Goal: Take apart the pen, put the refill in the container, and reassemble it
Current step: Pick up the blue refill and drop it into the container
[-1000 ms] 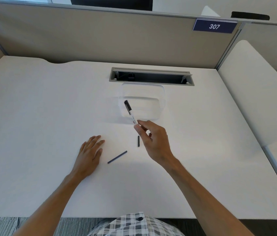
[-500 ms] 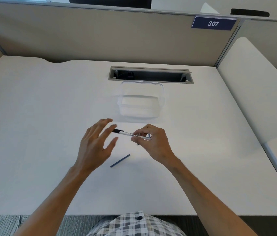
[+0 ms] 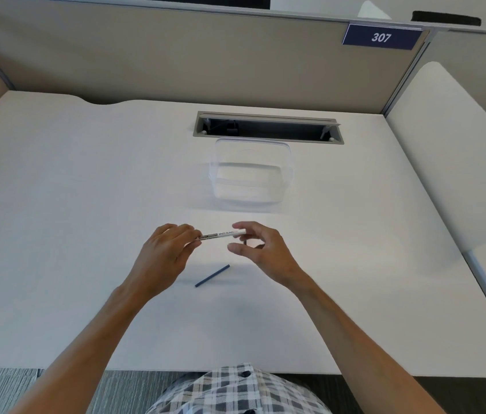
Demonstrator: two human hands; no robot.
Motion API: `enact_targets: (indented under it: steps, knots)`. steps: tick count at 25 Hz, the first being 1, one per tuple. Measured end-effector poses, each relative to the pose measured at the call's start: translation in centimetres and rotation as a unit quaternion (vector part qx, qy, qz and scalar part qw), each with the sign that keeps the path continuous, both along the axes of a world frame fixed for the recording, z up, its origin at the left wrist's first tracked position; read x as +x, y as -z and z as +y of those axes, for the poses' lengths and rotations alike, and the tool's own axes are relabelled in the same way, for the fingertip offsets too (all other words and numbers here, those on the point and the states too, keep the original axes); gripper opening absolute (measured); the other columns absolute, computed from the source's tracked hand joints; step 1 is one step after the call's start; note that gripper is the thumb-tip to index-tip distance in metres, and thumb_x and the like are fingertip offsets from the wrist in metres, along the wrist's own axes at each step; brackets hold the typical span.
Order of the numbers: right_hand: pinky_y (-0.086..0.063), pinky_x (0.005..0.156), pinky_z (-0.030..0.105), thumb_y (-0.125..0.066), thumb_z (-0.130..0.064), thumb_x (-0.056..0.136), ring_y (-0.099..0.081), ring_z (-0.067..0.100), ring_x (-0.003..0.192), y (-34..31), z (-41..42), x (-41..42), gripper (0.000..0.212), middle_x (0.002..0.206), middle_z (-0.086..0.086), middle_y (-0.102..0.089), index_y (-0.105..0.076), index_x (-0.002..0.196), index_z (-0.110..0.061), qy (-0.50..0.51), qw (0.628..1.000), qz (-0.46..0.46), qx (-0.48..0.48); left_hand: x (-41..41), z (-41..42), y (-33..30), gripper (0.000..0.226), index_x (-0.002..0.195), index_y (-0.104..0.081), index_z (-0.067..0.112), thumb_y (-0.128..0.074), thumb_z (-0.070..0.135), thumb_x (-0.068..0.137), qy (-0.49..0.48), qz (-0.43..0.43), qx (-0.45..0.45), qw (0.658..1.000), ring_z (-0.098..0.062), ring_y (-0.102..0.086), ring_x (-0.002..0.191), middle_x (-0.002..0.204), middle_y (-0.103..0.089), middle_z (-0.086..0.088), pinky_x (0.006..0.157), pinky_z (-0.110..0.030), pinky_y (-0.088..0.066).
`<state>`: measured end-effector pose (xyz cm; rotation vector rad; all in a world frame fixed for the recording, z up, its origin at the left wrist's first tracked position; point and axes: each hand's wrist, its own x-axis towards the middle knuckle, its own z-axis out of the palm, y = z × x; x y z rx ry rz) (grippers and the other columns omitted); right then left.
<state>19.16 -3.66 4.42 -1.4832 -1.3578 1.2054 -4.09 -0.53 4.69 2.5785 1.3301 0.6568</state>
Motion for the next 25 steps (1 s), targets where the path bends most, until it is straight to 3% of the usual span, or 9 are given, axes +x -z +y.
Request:
enact_targets:
  steps: [2, 5, 8, 12, 16, 20, 25]
  knots:
    - [-0.044, 0.078, 0.021, -0.075, -0.019, 0.084, -0.063, 0.002, 0.093, 1.6, -0.5, -0.5, 0.027, 0.101, -0.011, -0.072, -0.07, 0.11, -0.024, 0.02, 0.998, -0.058, 0.006, -1.2, 0.3, 0.7, 0.01, 0.101, -0.062, 0.016, -0.054, 0.019, 0.097, -0.039, -0.006, -0.038, 0.998, -0.025, -0.059, 0.079, 0.095, -0.068, 0.005, 0.072, -0.027, -0.04]
    - [-0.043, 0.092, 0.026, -0.069, -0.019, 0.087, -0.06, 0.011, 0.108, 3.8, -1.5, -1.3, 0.026, 0.116, -0.005, -0.068, -0.07, 0.113, -0.024, -0.047, 0.962, -0.254, 0.088, -2.1, 0.5, 1.5, 0.008, 0.1, -0.058, 0.02, -0.05, 0.021, 0.098, -0.049, -0.002, -0.073, 0.996, -0.025, -0.059, 0.079, 0.096, -0.064, 0.008, 0.064, -0.032, -0.043]
    - [-0.034, 0.1, 0.032, -0.065, -0.025, 0.09, -0.054, 0.018, 0.12, 5.4, -1.7, -2.1, 0.027, 0.125, -0.001, -0.062, -0.069, 0.117, -0.022, -0.124, 0.92, -0.345, 0.14, -2.5, 0.9, 2.2, 0.013, 0.1, -0.062, 0.015, -0.051, 0.02, 0.097, -0.038, 0.014, -0.067, 0.997, -0.022, -0.061, 0.096, 0.119, -0.061, 0.004, 0.074, -0.035, -0.05]
    - [-0.033, 0.104, 0.039, -0.064, -0.023, 0.092, -0.055, 0.022, 0.121, 6.6, -1.5, -3.0, 0.019, 0.126, 0.003, -0.062, -0.072, 0.109, -0.018, -0.158, 0.896, -0.375, 0.177, -2.7, 1.1, 2.8, 0.018, 0.102, -0.064, 0.013, -0.049, 0.021, 0.097, -0.043, 0.03, -0.077, 0.996, -0.022, -0.053, 0.122, 0.135, -0.053, -0.002, 0.092, -0.039, -0.046]
    - [-0.039, 0.099, 0.042, -0.065, -0.019, 0.092, -0.061, 0.022, 0.109, 7.2, -1.4, -2.9, 0.01, 0.113, 0.001, -0.067, -0.072, 0.097, -0.014, -0.149, 0.893, -0.367, 0.215, -2.7, 1.3, 3.0, 0.018, 0.102, -0.064, 0.012, -0.049, 0.02, 0.098, -0.044, 0.034, -0.081, 0.995, -0.024, -0.052, 0.122, 0.136, -0.052, -0.003, 0.093, -0.039, -0.044]
    - [-0.035, 0.091, 0.032, -0.071, -0.02, 0.087, -0.066, 0.019, 0.095, 6.1, 0.4, -1.7, 0.004, 0.103, -0.003, -0.07, -0.073, 0.091, -0.018, -0.053, 0.897, -0.347, 0.267, -2.7, 1.6, 3.4, 0.015, 0.101, -0.065, 0.01, -0.051, 0.016, 0.097, -0.06, 0.04, -0.085, 0.994, -0.027, -0.054, 0.121, 0.138, -0.051, -0.005, 0.094, -0.04, -0.043]
    - [-0.042, 0.085, 0.039, -0.073, -0.019, 0.085, -0.066, 0.018, 0.093, 2.3, 5.8, 2.0, 0.004, 0.1, -0.004, -0.071, -0.073, 0.089, -0.018, 0.066, 0.895, -0.348, 0.272, -2.1, 2.1, 3.6, 0.015, 0.1, -0.064, 0.011, -0.05, 0.017, 0.097, -0.064, 0.044, -0.097, 0.992, -0.027, -0.055, 0.119, 0.137, -0.052, -0.004, 0.097, -0.04, -0.041]
